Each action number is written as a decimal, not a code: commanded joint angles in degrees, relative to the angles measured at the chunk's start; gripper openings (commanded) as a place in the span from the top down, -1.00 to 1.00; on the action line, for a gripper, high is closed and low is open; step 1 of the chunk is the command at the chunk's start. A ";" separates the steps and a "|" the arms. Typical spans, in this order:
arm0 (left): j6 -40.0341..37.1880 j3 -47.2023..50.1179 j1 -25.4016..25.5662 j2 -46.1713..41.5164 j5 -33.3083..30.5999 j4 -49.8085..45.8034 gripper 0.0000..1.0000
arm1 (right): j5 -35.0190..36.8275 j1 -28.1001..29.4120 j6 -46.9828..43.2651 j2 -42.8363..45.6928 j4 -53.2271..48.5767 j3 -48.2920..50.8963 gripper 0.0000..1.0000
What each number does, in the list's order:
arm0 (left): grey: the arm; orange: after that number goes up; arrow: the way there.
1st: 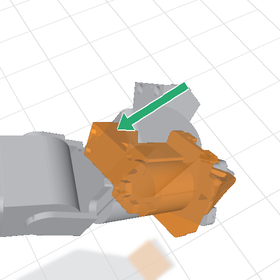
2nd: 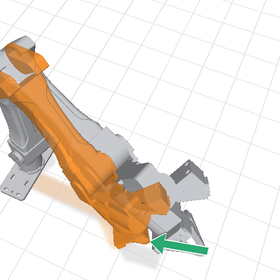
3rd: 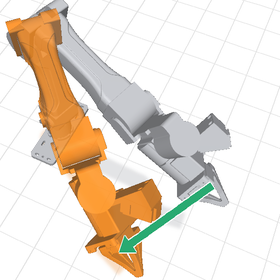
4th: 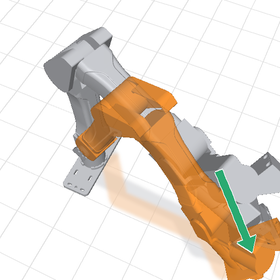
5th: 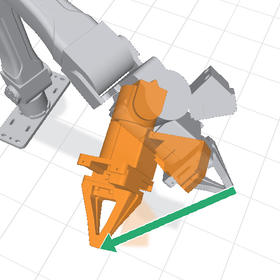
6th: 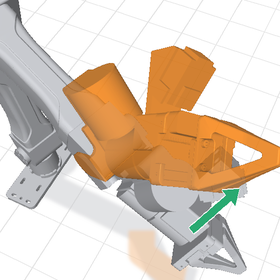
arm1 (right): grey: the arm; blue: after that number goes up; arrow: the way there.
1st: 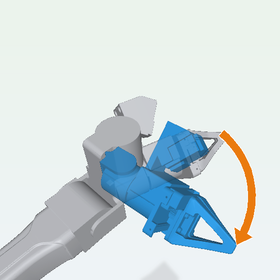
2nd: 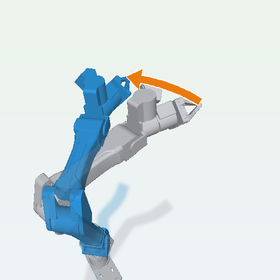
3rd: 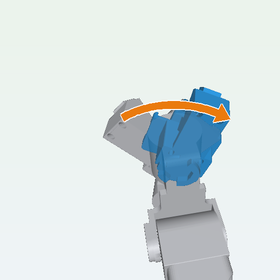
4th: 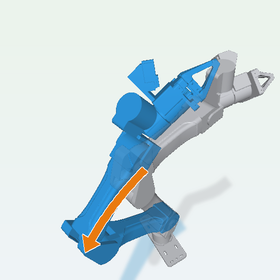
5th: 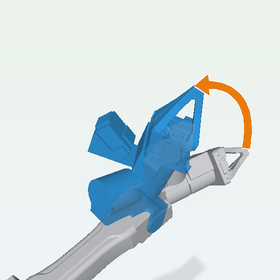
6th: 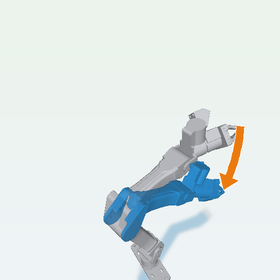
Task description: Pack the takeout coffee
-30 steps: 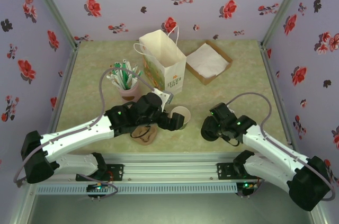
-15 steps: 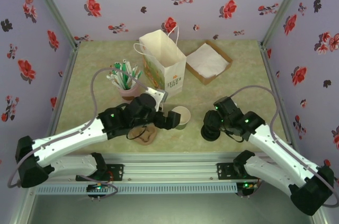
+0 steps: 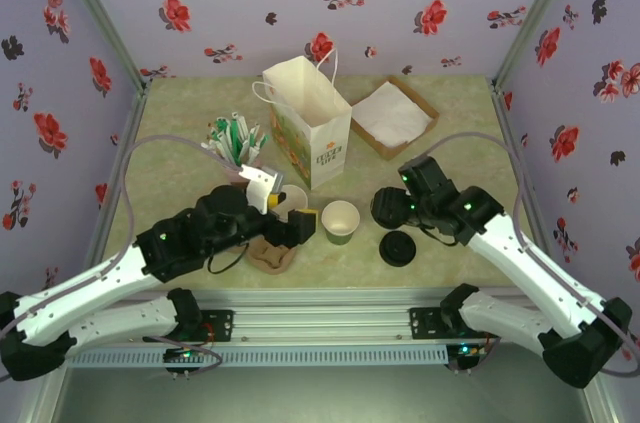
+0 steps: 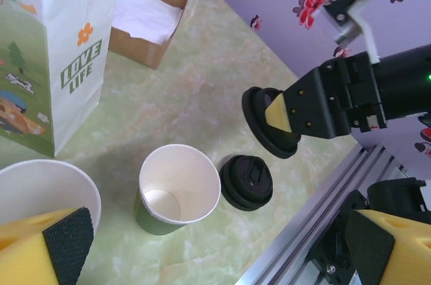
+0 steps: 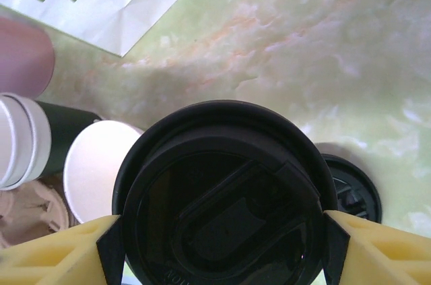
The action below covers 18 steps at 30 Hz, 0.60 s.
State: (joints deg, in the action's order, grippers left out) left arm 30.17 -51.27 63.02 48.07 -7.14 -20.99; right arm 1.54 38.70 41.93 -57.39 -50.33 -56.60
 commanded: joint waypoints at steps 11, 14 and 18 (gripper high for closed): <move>-4.18 -2.50 -1.36 -2.59 -4.03 -15.46 -0.98 | 0.52 8.34 -4.86 -14.89 -3.36 -11.83 -0.46; -3.92 -1.46 -2.00 -3.36 -3.81 -16.09 -0.98 | 1.00 9.39 -5.31 -17.35 -4.06 -13.80 -0.47; -3.20 0.39 -3.78 -5.87 -2.96 -16.36 -0.99 | 1.10 10.59 -5.86 -20.46 -5.18 -16.38 -0.47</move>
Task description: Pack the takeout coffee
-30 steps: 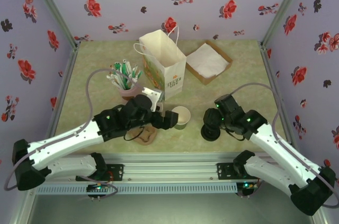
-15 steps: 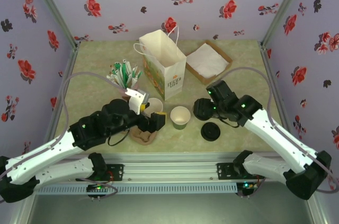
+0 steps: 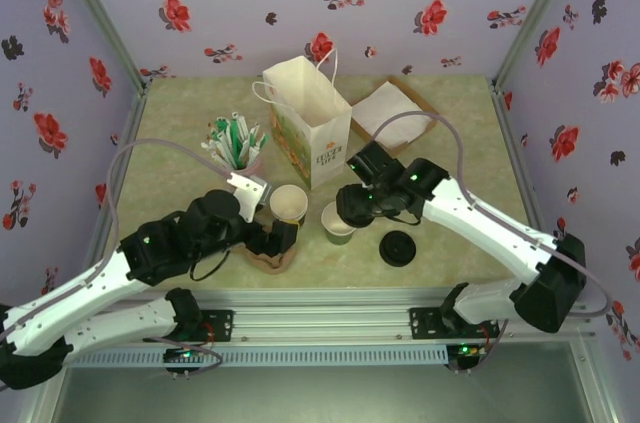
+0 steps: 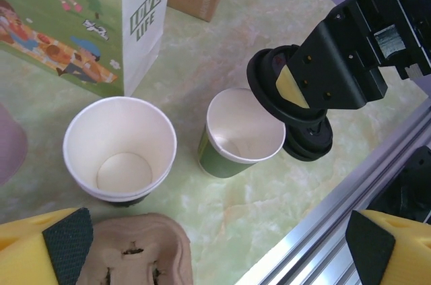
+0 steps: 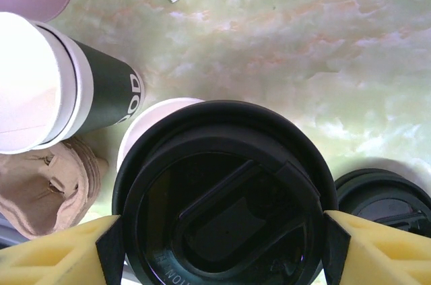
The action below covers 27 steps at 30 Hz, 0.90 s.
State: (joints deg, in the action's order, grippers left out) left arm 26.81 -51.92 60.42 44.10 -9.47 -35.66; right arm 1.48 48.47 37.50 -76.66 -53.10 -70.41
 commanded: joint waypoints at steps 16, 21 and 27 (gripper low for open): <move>1.84 6.17 -6.46 -5.70 5.64 0.08 -0.99 | 2.47 4.93 -2.63 -10.69 -5.91 -8.63 -0.46; 1.84 6.56 -6.54 -5.43 5.70 0.45 -0.98 | 3.12 5.15 -2.69 -11.89 -6.34 -9.17 -0.47; 1.84 6.92 -6.62 -5.34 5.94 1.10 -0.99 | 3.26 5.42 -2.72 -12.75 -6.07 -9.23 -0.47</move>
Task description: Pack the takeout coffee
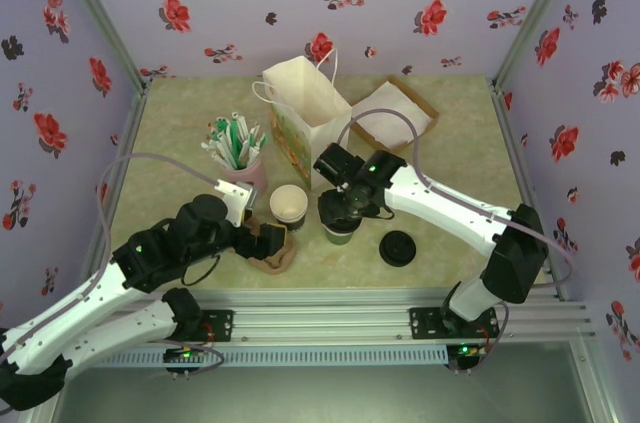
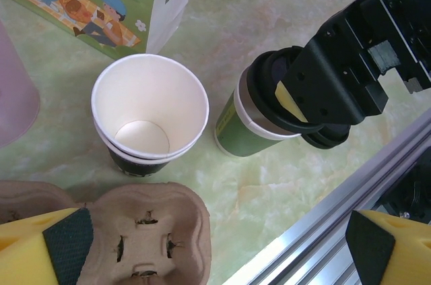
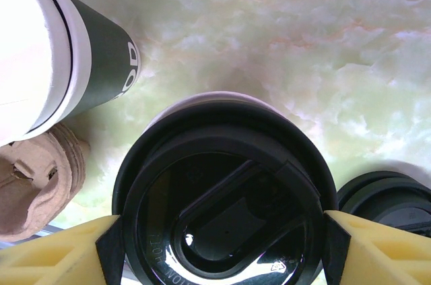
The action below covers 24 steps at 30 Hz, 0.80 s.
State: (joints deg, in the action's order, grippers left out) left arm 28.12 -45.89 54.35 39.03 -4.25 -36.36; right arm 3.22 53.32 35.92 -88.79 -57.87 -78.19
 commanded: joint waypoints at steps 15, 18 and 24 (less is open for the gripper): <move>0.62 0.80 -0.56 -0.05 0.89 2.60 -0.98 | 1.28 0.98 -0.64 -0.86 1.07 0.49 -0.47; 0.60 0.80 -0.54 0.03 1.00 2.62 -0.98 | 1.09 0.98 -0.64 -1.10 1.65 1.01 -0.47; 0.71 0.79 -0.56 0.00 0.99 2.59 -0.98 | 1.05 0.96 -0.40 -1.42 2.01 1.65 -0.46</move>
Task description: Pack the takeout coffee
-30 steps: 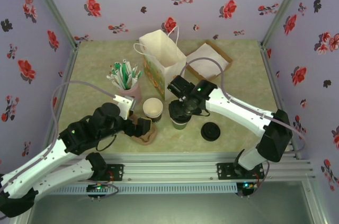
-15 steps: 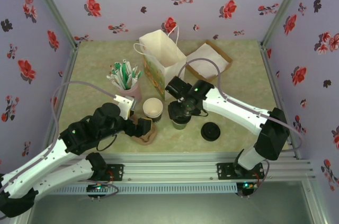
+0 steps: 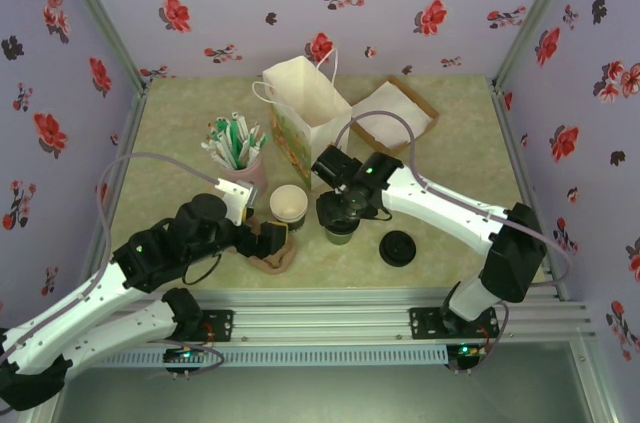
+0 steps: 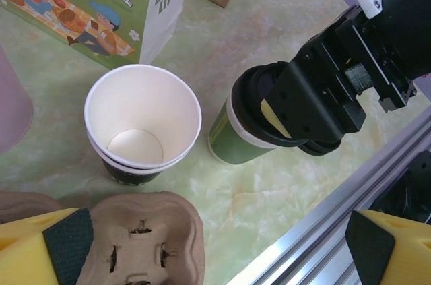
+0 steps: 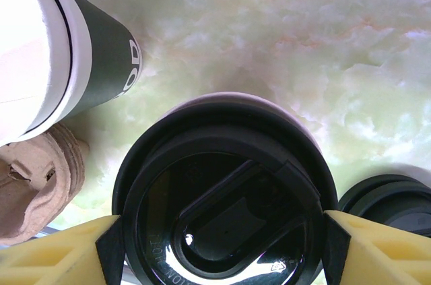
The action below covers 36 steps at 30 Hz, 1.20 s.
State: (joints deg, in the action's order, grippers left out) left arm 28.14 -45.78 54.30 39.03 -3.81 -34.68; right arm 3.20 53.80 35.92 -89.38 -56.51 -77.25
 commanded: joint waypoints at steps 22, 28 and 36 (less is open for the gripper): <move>0.76 0.96 -0.51 -0.14 0.64 0.95 -0.99 | 0.92 0.43 0.05 -1.94 1.49 1.67 -0.47; 0.72 0.87 -0.51 -0.09 0.63 1.01 -0.99 | 2.02 0.44 0.14 -1.24 0.34 1.15 -0.46; 0.65 0.95 -0.51 0.09 0.66 1.27 -0.99 | 3.53 0.76 0.25 -0.11 -0.94 0.18 -0.46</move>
State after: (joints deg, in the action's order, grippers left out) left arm 28.34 -45.58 54.30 39.03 -3.81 -34.50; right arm 4.38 54.06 35.97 -90.35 -55.00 -76.75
